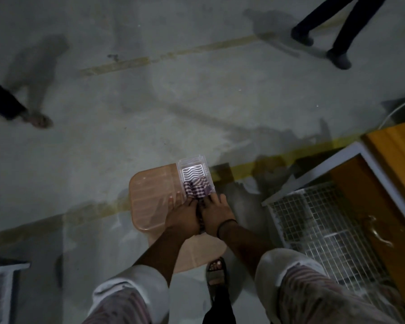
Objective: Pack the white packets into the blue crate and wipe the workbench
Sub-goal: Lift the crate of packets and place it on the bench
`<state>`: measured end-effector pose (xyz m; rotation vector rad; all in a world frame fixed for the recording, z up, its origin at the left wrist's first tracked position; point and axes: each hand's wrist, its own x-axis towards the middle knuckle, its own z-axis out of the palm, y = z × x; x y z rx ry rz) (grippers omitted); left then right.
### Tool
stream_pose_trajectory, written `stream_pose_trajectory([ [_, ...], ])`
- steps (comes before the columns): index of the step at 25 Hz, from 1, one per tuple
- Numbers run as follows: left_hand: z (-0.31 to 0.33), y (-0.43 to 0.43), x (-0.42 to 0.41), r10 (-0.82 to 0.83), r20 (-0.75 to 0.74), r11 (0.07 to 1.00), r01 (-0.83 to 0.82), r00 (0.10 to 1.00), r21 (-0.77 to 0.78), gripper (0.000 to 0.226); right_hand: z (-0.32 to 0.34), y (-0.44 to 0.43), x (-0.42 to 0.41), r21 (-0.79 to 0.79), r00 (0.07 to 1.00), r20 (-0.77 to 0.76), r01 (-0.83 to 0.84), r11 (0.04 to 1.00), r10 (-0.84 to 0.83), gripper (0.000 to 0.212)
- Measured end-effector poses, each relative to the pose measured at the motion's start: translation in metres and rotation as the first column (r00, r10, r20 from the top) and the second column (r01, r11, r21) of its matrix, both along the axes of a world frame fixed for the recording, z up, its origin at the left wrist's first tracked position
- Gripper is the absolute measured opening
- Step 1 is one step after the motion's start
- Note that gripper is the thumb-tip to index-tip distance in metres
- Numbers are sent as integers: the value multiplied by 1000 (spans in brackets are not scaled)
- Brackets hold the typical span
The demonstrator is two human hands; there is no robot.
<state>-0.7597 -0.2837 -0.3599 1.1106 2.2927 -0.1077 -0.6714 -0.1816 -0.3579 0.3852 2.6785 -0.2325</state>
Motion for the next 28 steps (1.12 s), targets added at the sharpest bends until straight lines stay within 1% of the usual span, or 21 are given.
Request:
stream_pose_trajectory([
  [2,17,1,6,3,0,999,-3,1000,50,100,18,6,17,38,998,-33,45,998,-44,60],
  [3,21,3,7,4,-3,997,-4,1000,77,101,24,9,25,47,995,-63,77,996,-74,60],
  [5,32,15,15,2,-3,992,-1,1000,130,85,40,16,47,72,983,-114,150,986,-141,58],
  [7,45,36,31,-32,-17,982,34,999,184,66,61,25,76,83,951,-168,274,958,-258,53],
  [8,55,50,43,-56,-19,975,58,998,216,59,72,31,93,99,919,-219,356,929,-329,51],
  [10,75,80,75,-136,-44,948,142,990,286,59,94,42,136,91,821,-337,516,852,-461,59],
  [12,95,110,120,-237,-74,886,247,969,392,57,115,52,192,65,690,-422,670,739,-588,62],
  [13,104,123,144,-292,-90,829,299,952,473,55,125,55,221,55,615,-454,741,669,-644,62],
  [14,116,137,179,-371,-107,750,366,922,552,55,136,55,261,56,522,-501,815,576,-690,64],
  [16,144,158,260,-527,-98,592,447,844,670,55,160,46,346,74,349,-609,919,387,-713,65],
  [18,173,166,352,-684,-86,448,510,724,734,54,183,16,434,92,205,-683,976,196,-701,60],
  [20,197,154,445,-804,-122,290,563,582,774,53,200,-30,518,91,57,-714,996,-12,-698,57],
  [21,206,143,486,-845,-135,226,574,518,787,54,205,-54,554,81,-22,-726,990,-118,-687,57],
  [23,223,102,582,-929,-150,89,597,339,797,53,215,-123,639,42,-208,-750,933,-359,-628,58],
  [24,230,77,626,-955,-153,33,601,255,799,52,219,-160,677,15,-288,-756,891,-454,-588,59],
  [26,240,23,706,-984,-147,-61,596,97,801,49,223,-239,744,-30,-421,-757,786,-618,-499,62],
  [28,244,-33,769,-993,-110,-112,589,-40,800,50,228,-315,792,-58,-503,-769,669,-741,-394,63],
])
